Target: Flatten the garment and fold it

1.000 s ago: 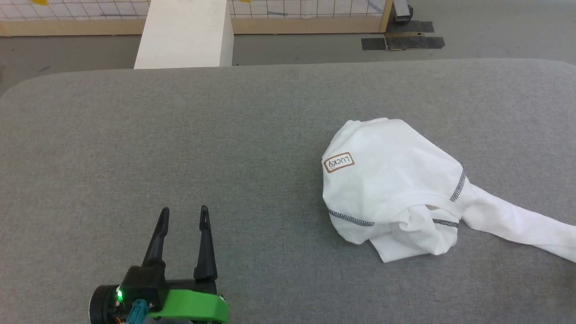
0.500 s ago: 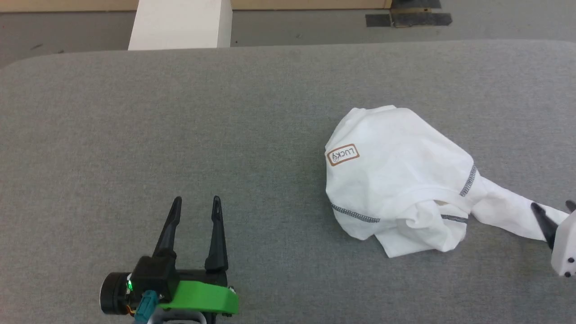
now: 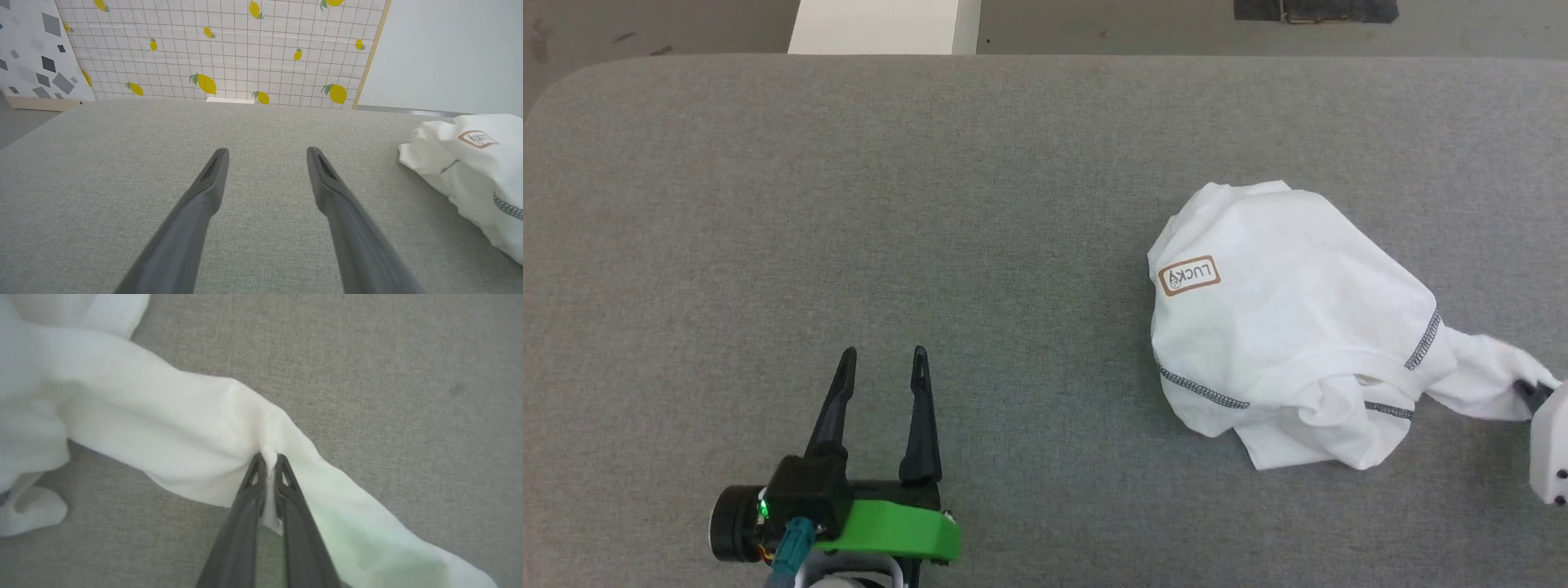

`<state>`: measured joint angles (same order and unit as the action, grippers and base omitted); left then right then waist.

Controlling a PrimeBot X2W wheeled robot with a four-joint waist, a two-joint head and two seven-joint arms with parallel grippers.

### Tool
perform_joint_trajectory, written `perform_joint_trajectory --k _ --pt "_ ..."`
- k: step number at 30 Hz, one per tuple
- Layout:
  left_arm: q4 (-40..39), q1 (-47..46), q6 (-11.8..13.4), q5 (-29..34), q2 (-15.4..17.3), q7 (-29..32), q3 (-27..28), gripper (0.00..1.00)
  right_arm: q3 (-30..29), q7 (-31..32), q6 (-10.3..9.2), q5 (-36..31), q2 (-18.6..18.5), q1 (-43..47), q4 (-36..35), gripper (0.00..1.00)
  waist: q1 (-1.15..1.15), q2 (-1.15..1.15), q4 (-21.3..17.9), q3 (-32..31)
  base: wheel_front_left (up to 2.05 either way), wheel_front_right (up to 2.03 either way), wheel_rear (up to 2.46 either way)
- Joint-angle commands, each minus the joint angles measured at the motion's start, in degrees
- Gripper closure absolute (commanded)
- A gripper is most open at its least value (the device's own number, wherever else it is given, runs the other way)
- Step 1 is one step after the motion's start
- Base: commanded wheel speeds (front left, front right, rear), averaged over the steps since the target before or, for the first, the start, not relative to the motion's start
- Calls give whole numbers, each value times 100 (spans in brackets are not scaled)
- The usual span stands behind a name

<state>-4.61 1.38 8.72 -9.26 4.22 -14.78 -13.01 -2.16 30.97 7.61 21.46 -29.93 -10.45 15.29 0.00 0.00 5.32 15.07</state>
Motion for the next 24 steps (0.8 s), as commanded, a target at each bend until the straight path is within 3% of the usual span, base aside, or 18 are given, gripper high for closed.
perform_joint_trajectory --k 1,11,17,24 --pt "1 -64 -2 -24 -13 -21 22 0 -35 -137 -12 -52 -82 -169 -9 100 0 0 -16 -25 0 0 0" --pt "-15 -166 -79 35 -33 -21 -27 0 -578 -783 -12 -634 -1030 -1667 -143 100 0 0 47 188 0 0 0" --pt "42 -299 -88 82 -59 -21 -156 0 -1376 -1269 -12 -1620 -1541 -2036 630 100 0 0 288 517 0 0 0" --pt "50 -462 -61 131 -83 -21 -275 0 -1689 -1583 -12 -1984 -1307 -2034 1546 100 0 0 455 922 0 0 0"
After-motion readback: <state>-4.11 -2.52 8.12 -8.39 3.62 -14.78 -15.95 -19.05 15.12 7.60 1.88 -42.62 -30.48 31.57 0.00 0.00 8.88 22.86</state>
